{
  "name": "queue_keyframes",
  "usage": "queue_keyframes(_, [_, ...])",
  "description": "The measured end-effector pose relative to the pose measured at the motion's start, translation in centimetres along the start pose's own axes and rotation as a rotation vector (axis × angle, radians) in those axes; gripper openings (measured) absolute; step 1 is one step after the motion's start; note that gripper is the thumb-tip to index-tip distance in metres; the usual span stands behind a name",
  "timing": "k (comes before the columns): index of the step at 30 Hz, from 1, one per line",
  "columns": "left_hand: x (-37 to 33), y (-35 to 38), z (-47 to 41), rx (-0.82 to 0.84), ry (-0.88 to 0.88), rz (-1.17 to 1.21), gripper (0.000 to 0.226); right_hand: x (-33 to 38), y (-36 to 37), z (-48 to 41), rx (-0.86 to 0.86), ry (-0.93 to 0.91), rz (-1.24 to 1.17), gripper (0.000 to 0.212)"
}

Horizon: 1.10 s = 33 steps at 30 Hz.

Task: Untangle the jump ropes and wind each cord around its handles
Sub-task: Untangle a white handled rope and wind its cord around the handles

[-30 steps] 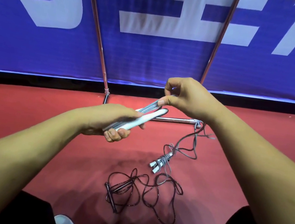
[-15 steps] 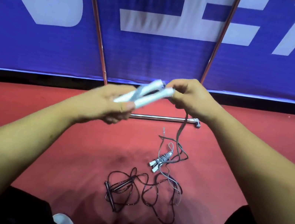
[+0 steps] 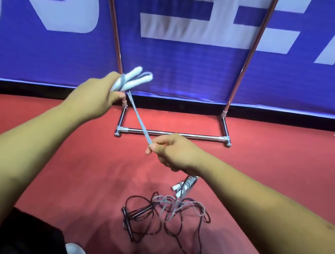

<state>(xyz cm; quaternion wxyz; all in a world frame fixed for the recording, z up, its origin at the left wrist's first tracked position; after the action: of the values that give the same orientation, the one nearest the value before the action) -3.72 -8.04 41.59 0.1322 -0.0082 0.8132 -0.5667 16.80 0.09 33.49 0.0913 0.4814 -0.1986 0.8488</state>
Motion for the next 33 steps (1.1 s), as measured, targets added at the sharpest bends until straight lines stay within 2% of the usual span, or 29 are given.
queue_keyframes(7, [0.0,5.7,0.6,0.275,0.085,-0.358,0.031,1.5,2.1,1.7,0.081,-0.029,0.123,0.021])
queue_keyframes(12, [-2.3,9.0,1.7,0.607,0.124,-0.345,0.035,3.5,-0.6,3.2,0.067,-0.097,0.207,0.018])
queue_keyframes(14, [-3.5,9.6,2.0,0.708,0.233,-0.365,0.039,4.2,-2.1,3.5,0.008,-0.138,0.269,0.019])
queue_keyframes(16, [-4.7,9.7,2.2,0.742,0.368,-0.328,0.041,4.7,-3.6,3.3,-0.107,-0.187,0.303,0.019])
queue_keyframes(19, [-6.5,9.0,2.6,0.772,0.496,-0.078,0.037,4.9,-5.6,2.6,-0.255,-0.226,0.389,0.016])
queue_keyframes(22, [-8.5,7.7,3.6,0.753,0.498,0.258,0.033,4.1,-7.0,2.4,-0.274,-0.183,0.446,0.013])
queue_keyframes(25, [-9.7,6.2,3.9,0.660,0.420,0.530,0.028,3.3,-7.4,2.2,-0.280,-0.125,0.379,0.011])
queue_keyframes(28, [-10.0,4.9,3.7,0.532,0.325,0.638,0.018,2.1,-7.4,1.9,-0.237,-0.064,0.209,0.016])
queue_keyframes(31, [-10.1,4.0,3.6,0.415,0.186,0.736,0.007,1.6,-6.5,2.4,-0.134,-0.043,0.170,0.028])
queue_keyframes(33, [-9.8,3.6,3.3,0.330,0.074,0.787,0.019,1.5,-5.7,2.5,-0.134,0.035,0.172,0.030])
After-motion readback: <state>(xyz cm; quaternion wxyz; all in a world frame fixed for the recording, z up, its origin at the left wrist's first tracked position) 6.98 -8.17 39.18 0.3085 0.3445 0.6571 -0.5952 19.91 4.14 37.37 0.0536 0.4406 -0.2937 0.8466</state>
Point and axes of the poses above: each hand's wrist, its own z-axis away from the middle knuckle, its own y-axis out of the palm, x = y × z, the point moved 3 cm from there along -z, towards the middle knuckle, and after that the axes turned 11 degrees about y, right-handed, at the moved point
